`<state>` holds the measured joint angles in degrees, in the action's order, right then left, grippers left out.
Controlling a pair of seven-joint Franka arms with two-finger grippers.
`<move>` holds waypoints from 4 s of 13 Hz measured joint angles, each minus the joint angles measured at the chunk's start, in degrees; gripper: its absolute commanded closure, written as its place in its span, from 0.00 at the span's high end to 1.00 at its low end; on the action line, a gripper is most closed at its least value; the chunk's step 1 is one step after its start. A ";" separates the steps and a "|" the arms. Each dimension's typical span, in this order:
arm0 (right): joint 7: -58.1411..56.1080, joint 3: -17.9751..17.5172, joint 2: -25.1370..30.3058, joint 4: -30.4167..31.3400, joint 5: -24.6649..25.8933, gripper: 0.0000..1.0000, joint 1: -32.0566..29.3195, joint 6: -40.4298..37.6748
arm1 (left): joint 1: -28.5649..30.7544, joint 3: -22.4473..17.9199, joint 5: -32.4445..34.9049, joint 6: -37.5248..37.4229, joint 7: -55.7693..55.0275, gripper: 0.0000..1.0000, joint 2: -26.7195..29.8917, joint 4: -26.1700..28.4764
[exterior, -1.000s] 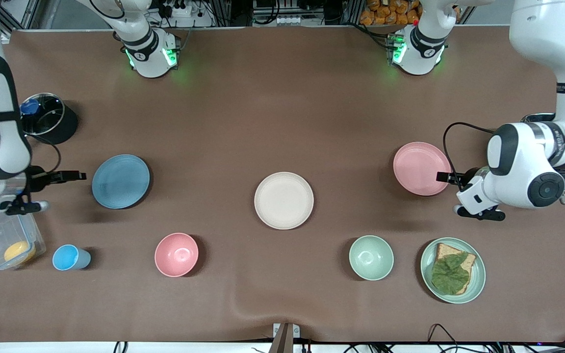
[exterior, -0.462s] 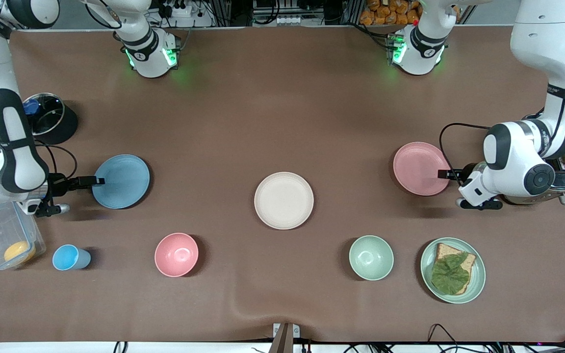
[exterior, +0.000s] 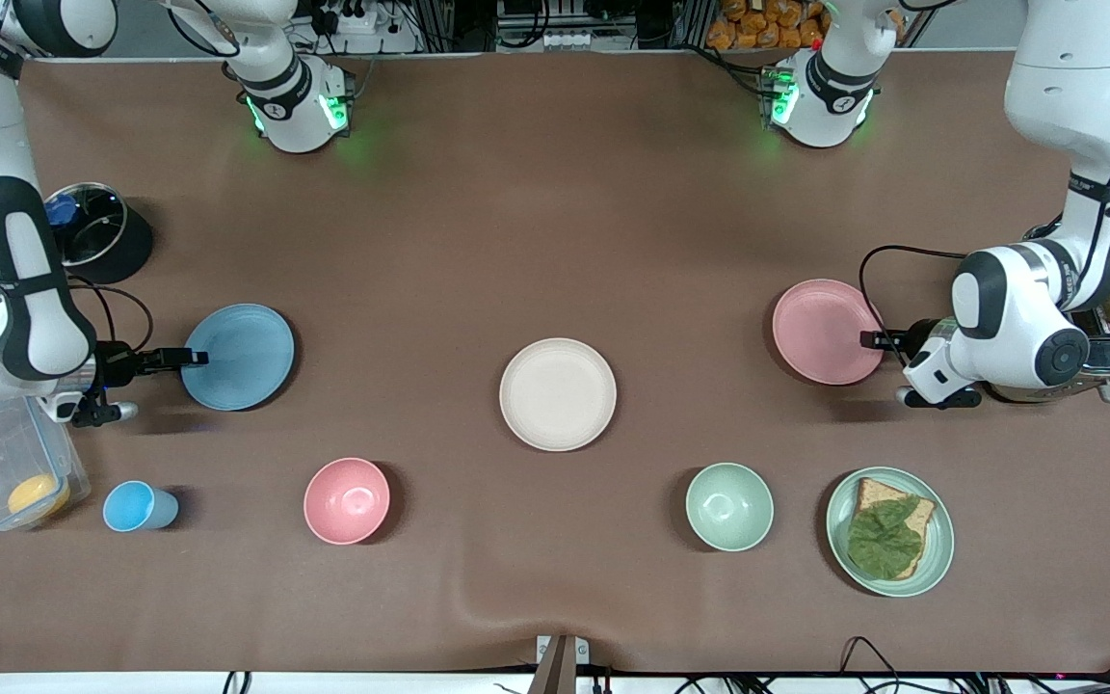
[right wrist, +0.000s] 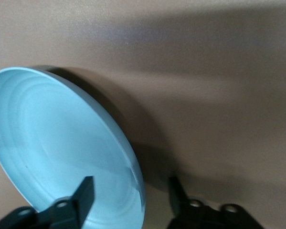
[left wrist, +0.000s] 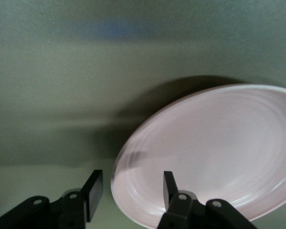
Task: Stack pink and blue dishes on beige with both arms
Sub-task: 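Grip the pink plate with the left gripper while the right gripper grips the blue plate, then carry the pink plate onto the beige plate and open the left gripper, then carry the blue plate toward the stack while the left gripper returns to rest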
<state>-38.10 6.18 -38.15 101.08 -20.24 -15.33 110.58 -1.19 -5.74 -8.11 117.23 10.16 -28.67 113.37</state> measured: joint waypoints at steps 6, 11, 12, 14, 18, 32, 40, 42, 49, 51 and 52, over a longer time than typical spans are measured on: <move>0.02 -0.49 -0.53 0.06 -1.69 0.02 0.02 -1.73 | 0.82 0.13 -0.45 -0.26 3.50 0.00 -1.19 -0.21; 0.33 -0.53 -0.80 -1.58 -2.07 0.00 0.03 -4.73 | 1.01 0.58 -0.54 -5.31 7.13 0.00 -0.17 -5.70; 0.64 -0.54 -0.79 -2.53 -2.09 0.00 0.03 -5.95 | 1.03 1.04 -0.84 -8.85 7.47 0.00 0.07 -8.65; 1.77 -0.54 -0.79 -4.52 -2.12 0.00 0.04 -8.41 | 0.86 2.32 -2.47 -15.17 7.55 0.00 0.53 -15.04; 5.00 -0.64 -0.79 -8.84 -2.20 0.00 0.20 -14.54 | -0.47 6.52 -6.81 -18.60 3.18 0.00 0.43 -22.74; 6.49 -1.02 -0.79 -10.23 -2.32 0.00 0.48 -16.02 | -27.46 8.57 -7.90 -4.48 -41.16 0.00 -16.29 -35.04; 18.18 -1.55 -0.59 -14.65 -4.02 0.00 8.13 -20.28 | -29.49 8.52 -7.93 2.64 -41.18 1.00 -17.10 -36.82; 25.17 -1.70 -0.40 -15.68 -8.41 0.00 12.69 -21.14 | -29.26 7.37 -5.68 2.70 -40.97 1.00 -14.38 -37.62; 51.45 -1.98 -0.67 -16.42 -15.66 0.00 35.00 -4.63 | -15.58 5.18 2.62 -10.95 -20.14 1.00 -3.84 -37.68; 58.45 -1.96 -1.50 -16.35 -15.72 0.00 41.21 2.04 | -11.72 5.23 3.00 -15.34 -15.62 1.00 -1.35 -37.74; 61.13 -1.93 -2.03 -16.32 -15.72 0.00 43.92 4.70 | -10.81 5.24 3.06 -17.93 -13.98 1.00 0.50 -37.82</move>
<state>23.04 4.25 -40.18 84.77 -35.96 28.60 115.28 -12.00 -0.50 -5.05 99.30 -3.82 -28.17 75.55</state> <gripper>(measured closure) 0.960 0.000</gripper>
